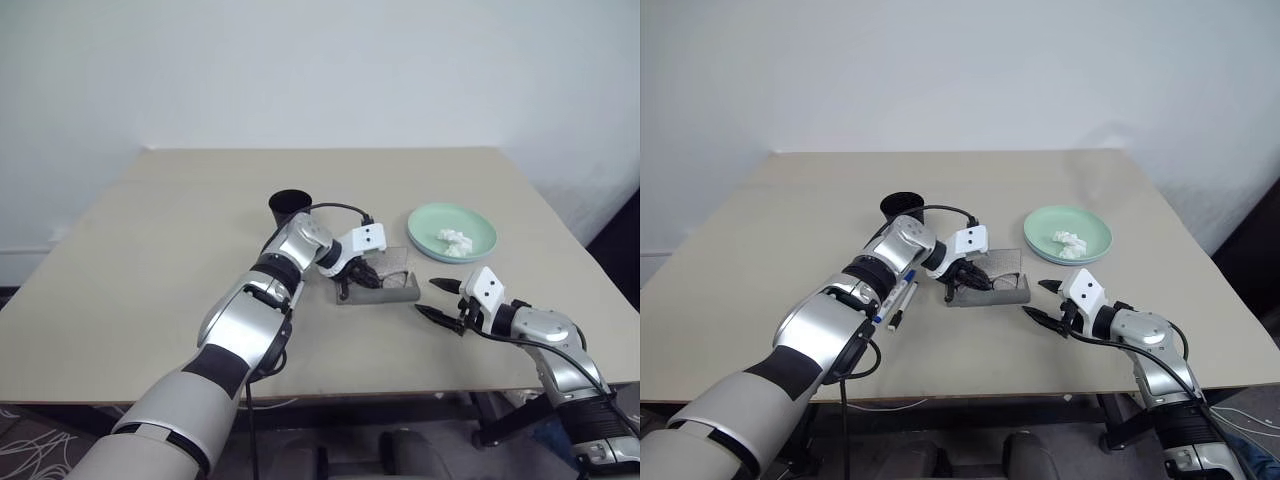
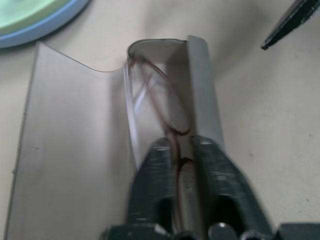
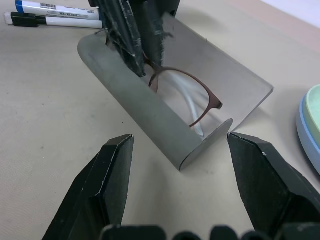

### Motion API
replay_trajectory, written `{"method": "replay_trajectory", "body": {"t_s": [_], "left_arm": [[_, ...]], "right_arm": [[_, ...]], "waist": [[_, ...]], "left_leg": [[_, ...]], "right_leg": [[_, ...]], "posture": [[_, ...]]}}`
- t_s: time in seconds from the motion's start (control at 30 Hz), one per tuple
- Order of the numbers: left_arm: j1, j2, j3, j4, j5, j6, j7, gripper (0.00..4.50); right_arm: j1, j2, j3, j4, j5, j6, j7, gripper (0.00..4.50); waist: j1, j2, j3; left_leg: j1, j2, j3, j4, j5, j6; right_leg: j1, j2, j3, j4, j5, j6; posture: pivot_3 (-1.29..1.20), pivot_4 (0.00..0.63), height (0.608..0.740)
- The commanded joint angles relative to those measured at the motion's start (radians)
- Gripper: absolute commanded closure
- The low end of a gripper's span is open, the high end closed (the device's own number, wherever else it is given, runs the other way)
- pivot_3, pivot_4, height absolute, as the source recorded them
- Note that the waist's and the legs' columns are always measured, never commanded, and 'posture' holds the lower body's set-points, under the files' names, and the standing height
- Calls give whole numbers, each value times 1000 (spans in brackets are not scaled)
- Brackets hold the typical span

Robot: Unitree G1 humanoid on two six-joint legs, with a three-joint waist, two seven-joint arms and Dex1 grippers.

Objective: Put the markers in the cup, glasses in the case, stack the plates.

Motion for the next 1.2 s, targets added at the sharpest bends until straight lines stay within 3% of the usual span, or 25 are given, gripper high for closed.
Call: {"method": "replay_trajectory", "body": {"t_s": [0.03,0.23,0.67,0.87,1.2], "left_arm": [[-13,-5,13,2,-1,-7,-4,2478],[-34,-5,56,7,-23,0,26,2478],[-109,-1,163,13,-57,-60,258,2478],[-123,7,178,40,-38,-15,455,4464],[-77,-3,105,74,69,54,599,4464]], "right_arm": [[-18,-4,-17,-25,11,-16,-2,1245],[-17,-7,-19,-25,12,-15,0,1245],[-36,-7,-17,-7,10,-17,11,1245],[-44,-1,-14,2,8,-22,13,1245],[-46,5,-12,1,7,-25,10,1245]], "waist": [[4,0,0],[8,0,0],[8,0,0],[8,0,0],[8,0,0]], "left_leg": [[0,0,0,0,0,0],[-1,0,0,0,0,0],[-1,0,0,0,0,0],[-1,0,0,0,0,0],[-1,-1,0,0,0,0]], "right_leg": [[0,0,0,0,0,0],[0,0,0,0,0,0],[0,0,0,0,0,0],[0,0,0,0,0,0],[0,0,0,-1,2,3]], "posture": [[0,0,733],[0,0,733],[0,0,733],[0,0,733],[0,0,733]]}}
